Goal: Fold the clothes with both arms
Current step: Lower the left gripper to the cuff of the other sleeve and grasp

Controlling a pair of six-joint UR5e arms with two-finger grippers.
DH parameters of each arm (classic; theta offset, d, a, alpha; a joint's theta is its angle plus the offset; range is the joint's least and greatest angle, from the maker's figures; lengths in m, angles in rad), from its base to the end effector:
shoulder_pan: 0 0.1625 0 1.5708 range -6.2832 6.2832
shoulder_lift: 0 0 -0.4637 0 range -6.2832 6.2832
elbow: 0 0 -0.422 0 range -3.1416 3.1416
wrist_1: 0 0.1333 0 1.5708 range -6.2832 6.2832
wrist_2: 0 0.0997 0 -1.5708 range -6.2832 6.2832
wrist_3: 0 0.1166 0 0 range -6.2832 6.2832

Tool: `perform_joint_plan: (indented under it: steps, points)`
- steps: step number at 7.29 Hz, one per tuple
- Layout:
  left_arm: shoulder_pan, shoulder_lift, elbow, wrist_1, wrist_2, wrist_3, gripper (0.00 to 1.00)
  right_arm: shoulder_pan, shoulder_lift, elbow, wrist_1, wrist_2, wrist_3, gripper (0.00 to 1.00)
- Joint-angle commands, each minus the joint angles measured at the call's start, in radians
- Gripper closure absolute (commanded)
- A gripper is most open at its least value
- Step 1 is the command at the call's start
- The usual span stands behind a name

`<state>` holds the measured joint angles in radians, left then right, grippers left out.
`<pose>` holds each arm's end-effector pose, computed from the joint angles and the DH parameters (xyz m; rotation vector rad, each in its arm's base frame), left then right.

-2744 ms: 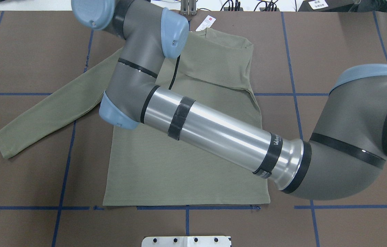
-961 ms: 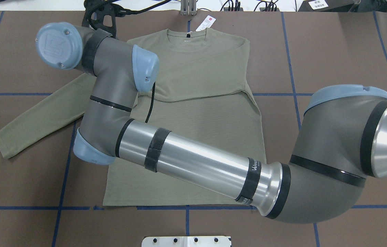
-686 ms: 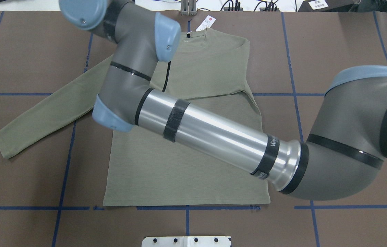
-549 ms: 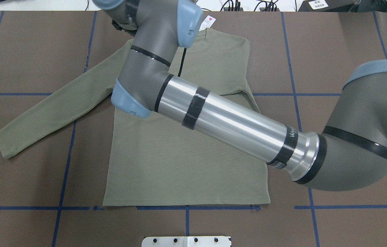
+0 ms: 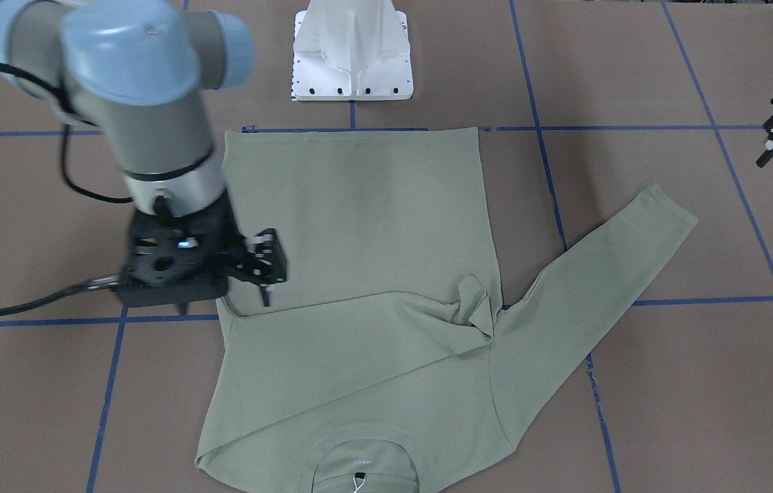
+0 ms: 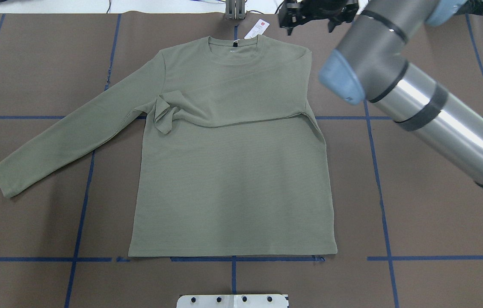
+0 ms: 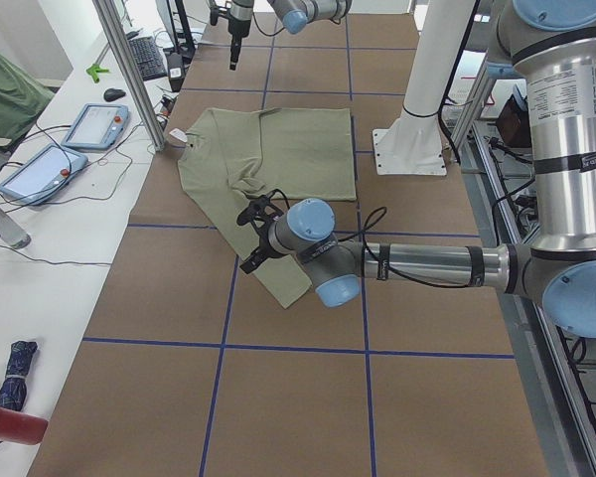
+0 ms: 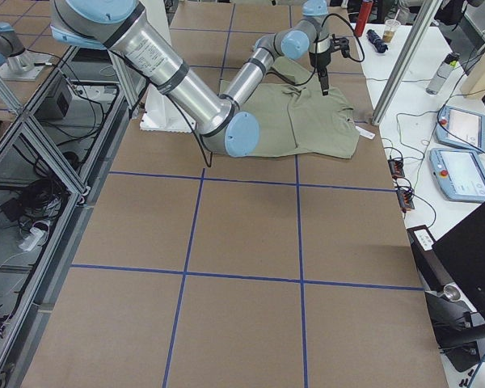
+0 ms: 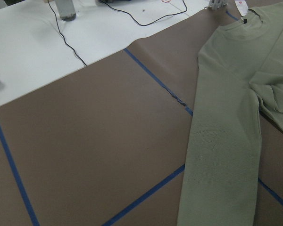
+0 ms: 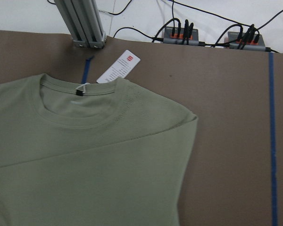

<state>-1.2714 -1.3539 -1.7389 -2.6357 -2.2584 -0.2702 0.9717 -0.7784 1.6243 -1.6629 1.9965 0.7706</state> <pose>0.0763 -0.4482 0.5986 0.7598 0.8758 0.3747 -0.3556 -0.6718 0.1814 0.3181 -0.7824 0.0008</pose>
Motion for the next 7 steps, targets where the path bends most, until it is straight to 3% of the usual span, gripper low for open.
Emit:
perform_joint_plan:
  steps: [1, 3, 5, 7]
  points:
    - [0.215, 0.100, -0.005, -0.041, 0.216, -0.004, 0.00, 0.145, -0.227, 0.144, 0.008, 0.152, -0.196, 0.00]
    - [0.388, 0.130, 0.001, -0.044, 0.313, -0.006, 0.00, 0.150, -0.321, 0.241, 0.009, 0.143, -0.203, 0.00]
    - [0.473, 0.128, 0.012, -0.043, 0.367, -0.010, 0.02, 0.150, -0.331, 0.250, 0.011, 0.139, -0.202, 0.00]
    - [0.495, 0.112, 0.048, -0.041, 0.396, -0.011, 0.29, 0.148, -0.331, 0.250, 0.014, 0.139, -0.202, 0.00]
